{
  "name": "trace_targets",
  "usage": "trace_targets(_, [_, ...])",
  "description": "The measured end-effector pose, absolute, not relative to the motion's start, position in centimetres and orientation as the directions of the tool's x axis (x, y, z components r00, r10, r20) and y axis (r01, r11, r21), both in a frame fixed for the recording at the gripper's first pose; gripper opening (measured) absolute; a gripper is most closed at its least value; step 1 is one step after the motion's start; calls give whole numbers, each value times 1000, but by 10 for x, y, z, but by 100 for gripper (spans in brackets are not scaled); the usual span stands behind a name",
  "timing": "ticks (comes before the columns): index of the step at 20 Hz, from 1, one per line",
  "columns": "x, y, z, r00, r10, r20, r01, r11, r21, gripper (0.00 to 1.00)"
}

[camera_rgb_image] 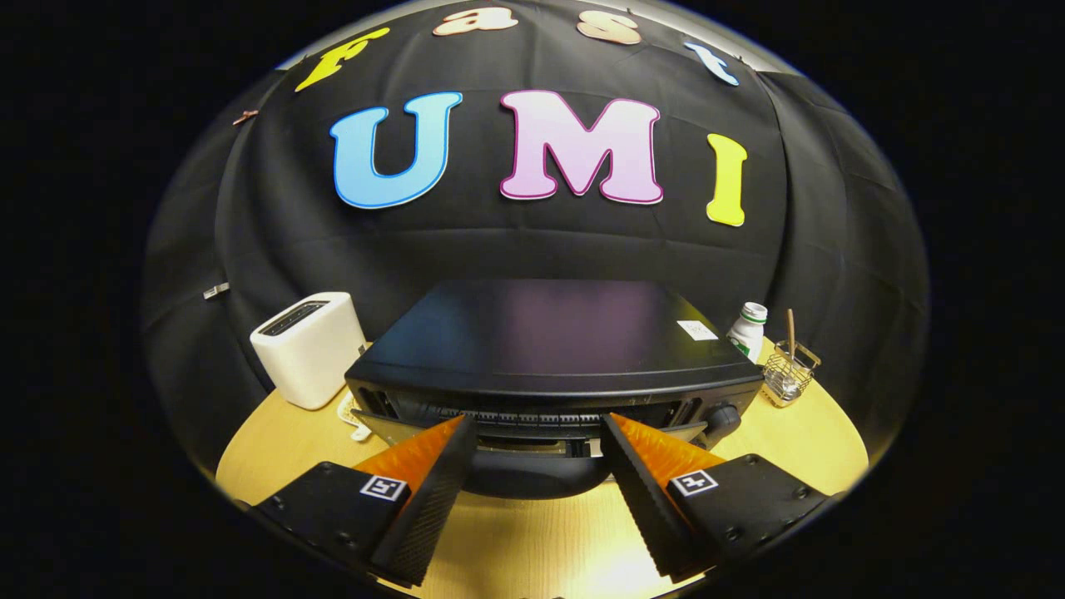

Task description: Open the toaster oven, put the food inside, and close the toaster oven door.

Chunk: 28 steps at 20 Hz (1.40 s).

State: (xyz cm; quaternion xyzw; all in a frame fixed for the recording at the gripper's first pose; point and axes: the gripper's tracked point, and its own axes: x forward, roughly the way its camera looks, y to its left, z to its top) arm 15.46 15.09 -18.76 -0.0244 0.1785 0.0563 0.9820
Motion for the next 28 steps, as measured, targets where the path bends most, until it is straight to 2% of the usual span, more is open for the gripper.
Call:
trace_targets(9, [99, 144, -224, 915, 87, -395, -117, 992, -53, 98])
trace_targets(12, [77, 141, -255, 881, 77, -466, -131, 988, -83, 98])
trace_targets(15, [54, 133, -308, 798, 64, -599, -177, 975, -132, 99])
trace_targets(17, [43, 119, -322, 786, 41, -617, -207, 958, -200, 99])
trace_targets(24, [15, 108, -301, 774, 124, -621, -245, 963, -113, 99])
trace_targets(28, [13, 69, -261, 819, 102, -564, -227, 962, -155, 99])
